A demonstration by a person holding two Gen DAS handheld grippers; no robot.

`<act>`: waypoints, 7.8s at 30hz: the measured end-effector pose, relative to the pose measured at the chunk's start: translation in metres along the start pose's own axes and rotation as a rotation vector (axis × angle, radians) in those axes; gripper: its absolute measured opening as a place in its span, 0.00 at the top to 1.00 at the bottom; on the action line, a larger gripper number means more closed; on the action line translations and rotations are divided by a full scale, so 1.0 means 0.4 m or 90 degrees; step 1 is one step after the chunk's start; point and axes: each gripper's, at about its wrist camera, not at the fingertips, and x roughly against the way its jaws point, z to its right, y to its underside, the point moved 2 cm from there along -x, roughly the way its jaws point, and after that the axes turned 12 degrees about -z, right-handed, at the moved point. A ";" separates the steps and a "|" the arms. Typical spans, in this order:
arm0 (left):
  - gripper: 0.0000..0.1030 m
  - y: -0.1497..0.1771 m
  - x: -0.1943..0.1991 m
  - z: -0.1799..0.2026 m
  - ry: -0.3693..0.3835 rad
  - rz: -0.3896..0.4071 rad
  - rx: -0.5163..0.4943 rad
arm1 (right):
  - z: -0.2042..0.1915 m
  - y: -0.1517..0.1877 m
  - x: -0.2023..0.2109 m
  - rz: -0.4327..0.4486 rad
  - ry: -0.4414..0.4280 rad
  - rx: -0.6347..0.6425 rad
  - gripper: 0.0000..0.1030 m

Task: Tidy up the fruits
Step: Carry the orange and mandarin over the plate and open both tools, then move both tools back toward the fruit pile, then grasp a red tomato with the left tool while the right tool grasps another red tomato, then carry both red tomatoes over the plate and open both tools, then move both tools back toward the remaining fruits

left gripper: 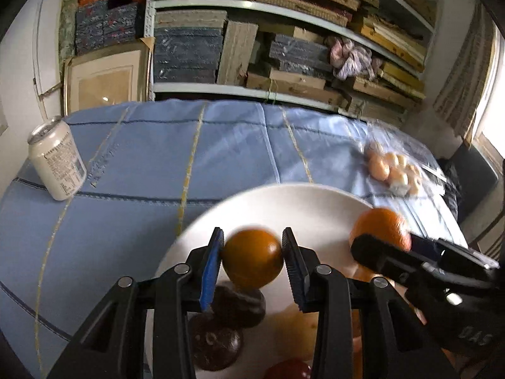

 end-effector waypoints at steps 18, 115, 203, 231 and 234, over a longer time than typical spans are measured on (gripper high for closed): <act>0.13 0.121 0.250 -0.042 -0.009 0.102 0.032 | -0.137 0.169 0.452 0.278 -0.086 0.063 0.08; 0.71 0.639 0.388 -0.073 0.039 0.050 0.017 | -0.311 0.653 0.152 -0.022 0.069 0.160 0.58; 0.07 0.524 0.429 0.041 -0.116 0.109 -0.097 | -0.148 0.631 0.493 0.253 -0.053 0.041 0.21; 0.06 0.534 0.190 0.143 -0.105 -0.029 -0.170 | -0.022 0.652 0.365 0.178 -0.046 -0.100 0.10; 0.06 0.521 0.179 0.131 -0.099 -0.037 -0.154 | -0.024 0.652 0.362 0.175 -0.048 -0.101 0.10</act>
